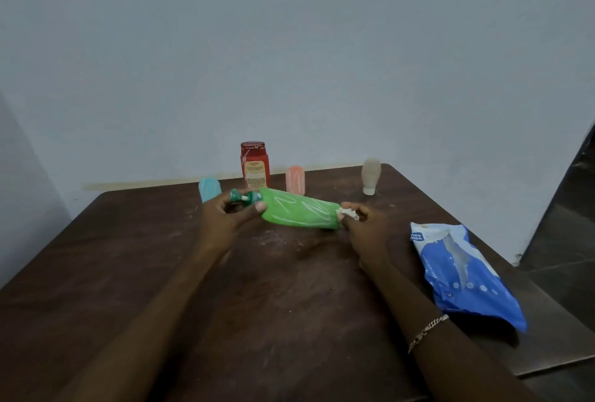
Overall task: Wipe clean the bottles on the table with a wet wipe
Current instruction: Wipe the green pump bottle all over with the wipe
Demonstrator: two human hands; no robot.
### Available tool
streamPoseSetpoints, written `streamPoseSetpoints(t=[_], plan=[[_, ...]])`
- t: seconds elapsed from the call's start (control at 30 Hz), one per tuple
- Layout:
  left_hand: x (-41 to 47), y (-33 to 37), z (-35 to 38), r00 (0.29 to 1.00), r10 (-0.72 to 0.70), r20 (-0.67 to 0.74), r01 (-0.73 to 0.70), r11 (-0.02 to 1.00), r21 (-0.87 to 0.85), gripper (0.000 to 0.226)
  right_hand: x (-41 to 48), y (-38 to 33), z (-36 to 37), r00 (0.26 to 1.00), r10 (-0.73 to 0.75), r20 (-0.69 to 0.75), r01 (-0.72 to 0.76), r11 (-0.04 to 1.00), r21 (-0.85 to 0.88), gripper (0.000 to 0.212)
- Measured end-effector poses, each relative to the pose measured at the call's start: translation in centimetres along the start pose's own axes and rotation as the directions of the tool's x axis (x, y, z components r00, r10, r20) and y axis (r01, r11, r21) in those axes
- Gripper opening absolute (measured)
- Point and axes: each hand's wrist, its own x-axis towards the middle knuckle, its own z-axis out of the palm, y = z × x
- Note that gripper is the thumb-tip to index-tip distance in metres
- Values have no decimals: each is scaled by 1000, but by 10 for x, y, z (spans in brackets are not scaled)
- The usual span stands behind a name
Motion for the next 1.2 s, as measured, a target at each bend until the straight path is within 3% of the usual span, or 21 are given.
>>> streamPoseSetpoints(t=[0.17, 0.37, 0.47, 0.57, 0.77, 0.9, 1.07, 1.2], plan=[[-10, -18, -14, 999, -17, -42, 19, 998, 55, 30, -4, -3, -1, 999, -17, 34, 18, 999, -37, 26], [-10, -28, -25, 995, -96, -6, 96, 991, 88, 34, -11, -13, -7, 994, -59, 90, 79, 969, -235, 29], [-5, -31, -32, 994, -103, 20, 100, 989, 110, 37, -10, -13, -9, 997, -50, 59, 63, 965, -256, 32], [-1, -33, -35, 991, -128, 45, 123, 988, 97, 36, -9, -12, -8, 999, -47, 23, 52, 948, -314, 22], [-1, -30, -30, 994, -110, 23, 107, 991, 79, 31, -10, -8, 11, 968, -230, 99, 247, 817, -521, 17], [-1, -31, -30, 993, -119, 18, 117, 990, 76, 27, -20, -10, 21, 921, -319, 223, 389, 771, -505, 18], [-3, -31, -31, 994, -110, 11, 108, 990, 95, 24, -3, -7, 2, 970, -213, 117, 242, 810, -534, 19], [-2, -31, -31, 993, -116, 10, 115, 989, 95, 24, -18, -11, 14, 933, -296, 205, 358, 821, -444, 17]])
